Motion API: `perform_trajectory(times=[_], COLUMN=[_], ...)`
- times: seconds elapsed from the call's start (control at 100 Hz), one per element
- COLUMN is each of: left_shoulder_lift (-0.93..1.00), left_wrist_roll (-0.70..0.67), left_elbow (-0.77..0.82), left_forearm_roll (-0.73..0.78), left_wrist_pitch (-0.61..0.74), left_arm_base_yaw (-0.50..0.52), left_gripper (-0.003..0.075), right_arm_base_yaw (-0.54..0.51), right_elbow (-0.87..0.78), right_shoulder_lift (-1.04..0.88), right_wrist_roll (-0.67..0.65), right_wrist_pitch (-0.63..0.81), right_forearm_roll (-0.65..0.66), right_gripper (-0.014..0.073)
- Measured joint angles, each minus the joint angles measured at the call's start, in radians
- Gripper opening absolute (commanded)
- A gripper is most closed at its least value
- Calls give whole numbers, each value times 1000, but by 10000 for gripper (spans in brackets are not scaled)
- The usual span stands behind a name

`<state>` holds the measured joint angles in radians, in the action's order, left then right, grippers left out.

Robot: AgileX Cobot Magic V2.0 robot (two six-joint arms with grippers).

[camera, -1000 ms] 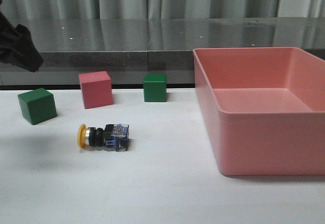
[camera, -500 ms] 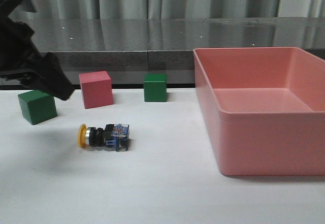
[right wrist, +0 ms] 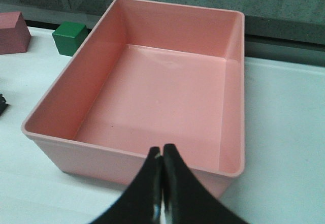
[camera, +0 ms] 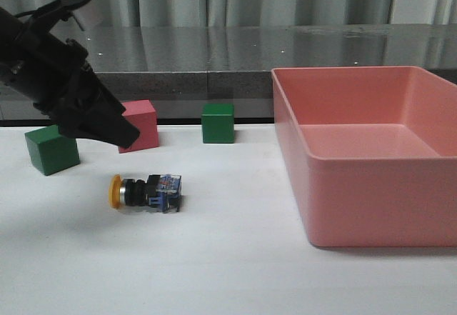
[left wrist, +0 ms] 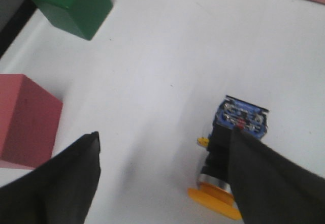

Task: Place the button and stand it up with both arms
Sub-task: 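Lower the left gripper toward the lying button's yellow cap end, then close the left gripper around the button's yellow cap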

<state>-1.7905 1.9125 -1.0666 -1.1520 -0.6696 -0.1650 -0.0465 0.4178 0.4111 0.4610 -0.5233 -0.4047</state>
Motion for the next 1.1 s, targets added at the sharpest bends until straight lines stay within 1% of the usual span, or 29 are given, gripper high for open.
perform_trajectory(times=[0.08,0.15,0.25,0.34,0.51,0.61,0.75,1.1], left_shoulder_lift=[0,-4,-24,-62,-135,-155,-158,-174], left_wrist_roll=[74,173,298,363,396,405,436,506], left_elbow=[0,0,-2,-2,-2,-2,6,52], left_forearm_roll=[-45,-73,-109,-139,-196,-205,-203,-167], left_wrist_pitch=[-2,-31,-101,-184,-323,-359,-366,-352], left_arm_base_yaw=[0,0,7,19,90,124,151,155], left_gripper=[503,503,503,503,502,503,503,502], right_arm_base_yaw=[0,0,0,0,0,0,0,0], right_elbow=[0,0,0,0,0,0,0,0], right_shoulder_lift=[-1,-1,-1,-1,-1,-1,-1,-1], right_wrist_roll=[0,0,0,0,0,0,0,-2], right_wrist_pitch=[0,-2,-2,-2,-2,-2,-2,-2], right_forearm_roll=[0,0,0,0,0,0,0,0], right_gripper=[-69,-69,-69,-69,-69,-69,-69,-69])
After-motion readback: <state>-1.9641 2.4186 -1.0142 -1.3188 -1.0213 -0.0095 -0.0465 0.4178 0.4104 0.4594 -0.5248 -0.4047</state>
